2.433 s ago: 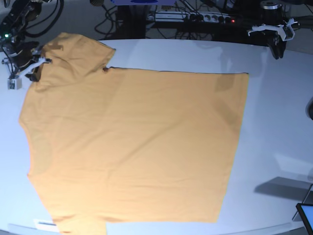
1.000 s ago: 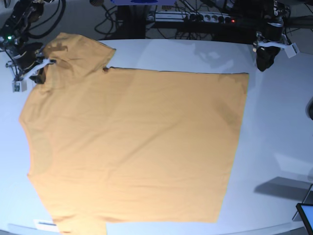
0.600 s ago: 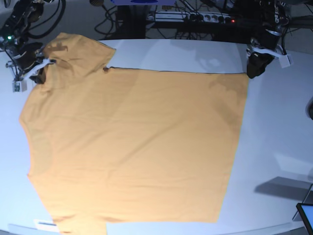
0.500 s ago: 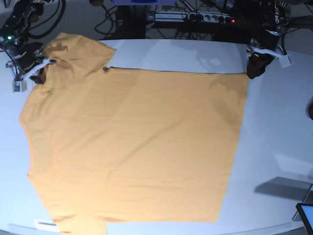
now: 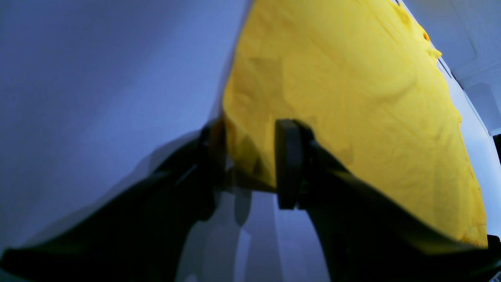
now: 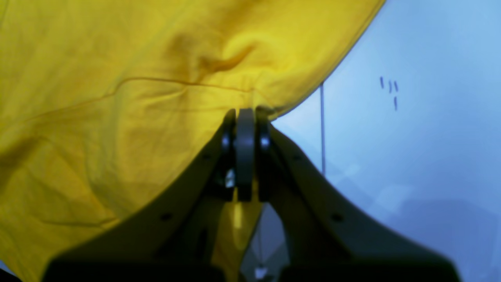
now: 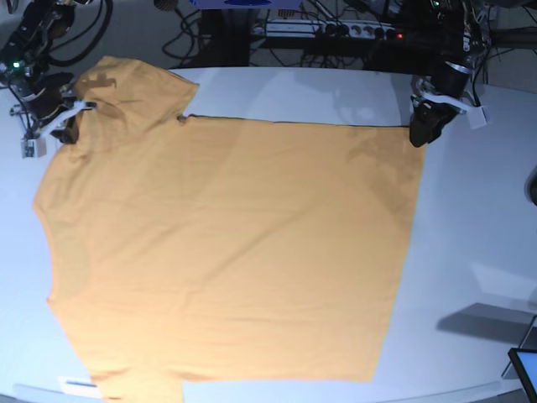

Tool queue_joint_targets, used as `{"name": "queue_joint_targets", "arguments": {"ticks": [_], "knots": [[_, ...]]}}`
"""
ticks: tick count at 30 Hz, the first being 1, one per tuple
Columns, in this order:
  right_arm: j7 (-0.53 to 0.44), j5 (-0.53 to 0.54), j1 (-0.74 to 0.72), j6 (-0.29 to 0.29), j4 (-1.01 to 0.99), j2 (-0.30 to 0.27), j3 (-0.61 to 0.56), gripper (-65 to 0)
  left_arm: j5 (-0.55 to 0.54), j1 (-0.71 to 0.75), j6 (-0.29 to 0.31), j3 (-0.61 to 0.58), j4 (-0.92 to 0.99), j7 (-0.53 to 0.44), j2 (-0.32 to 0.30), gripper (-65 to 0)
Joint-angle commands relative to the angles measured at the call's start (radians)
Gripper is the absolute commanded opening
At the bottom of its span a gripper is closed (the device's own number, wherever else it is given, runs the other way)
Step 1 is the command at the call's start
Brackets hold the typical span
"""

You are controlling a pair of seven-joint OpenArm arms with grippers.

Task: Fold the T-shirt properly
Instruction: 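Lower the left gripper onto the shirt's opposite corner and pinch it, then lift the shirt with both grippers and pull it toward the arms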

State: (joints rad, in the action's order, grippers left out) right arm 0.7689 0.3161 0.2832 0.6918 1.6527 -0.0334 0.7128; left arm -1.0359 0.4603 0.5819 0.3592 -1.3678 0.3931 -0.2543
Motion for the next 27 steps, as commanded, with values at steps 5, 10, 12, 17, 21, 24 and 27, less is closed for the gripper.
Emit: {"name": "queue_joint_targets", "arguments": {"ticks": [5, 10, 12, 17, 21, 24, 27], "knots": [[0.028, -0.018, 0.004, 0.006, 0.007, -0.009, 0.000, -64.7, 0.035, 0.001, -0.024, -0.002, 0.009, 0.065, 0.006, -42.7], [0.028, -0.018, 0.004, 0.006, 0.007, -0.009, 0.000, -64.7, 0.035, -0.019, -0.024, -0.002, 0.037, 0.065, 0.008, -42.7], [0.028, -0.018, 0.004, 0.006, 0.007, -0.009, 0.000, -64.7, 0.035, -0.033, -0.024, -0.022, 0.054, 0.065, 0.006, -42.7], [0.028, -0.018, 0.004, 0.006, 0.007, -0.009, 0.000, -64.7, 0.035, -0.077, -0.024, -0.067, 0.107, 0.065, -0.001, -42.7], [0.028, -0.018, 0.004, 0.006, 0.005, -0.009, 0.000, -64.7, 0.035, -0.090, -0.024, -0.067, 0.130, 0.065, 0.002, -43.2], [0.028, -0.018, 0.004, 0.006, 0.005, -0.009, 0.000, -64.7, 0.049, -0.090, -0.024, -0.104, 0.126, 0.063, 0.000, -44.3], [0.028, -0.018, 0.004, 0.006, 0.005, -0.009, 0.000, -64.7, 0.101, -0.091, -0.024, -0.136, 0.124, 0.062, 0.002, -54.9]]}}
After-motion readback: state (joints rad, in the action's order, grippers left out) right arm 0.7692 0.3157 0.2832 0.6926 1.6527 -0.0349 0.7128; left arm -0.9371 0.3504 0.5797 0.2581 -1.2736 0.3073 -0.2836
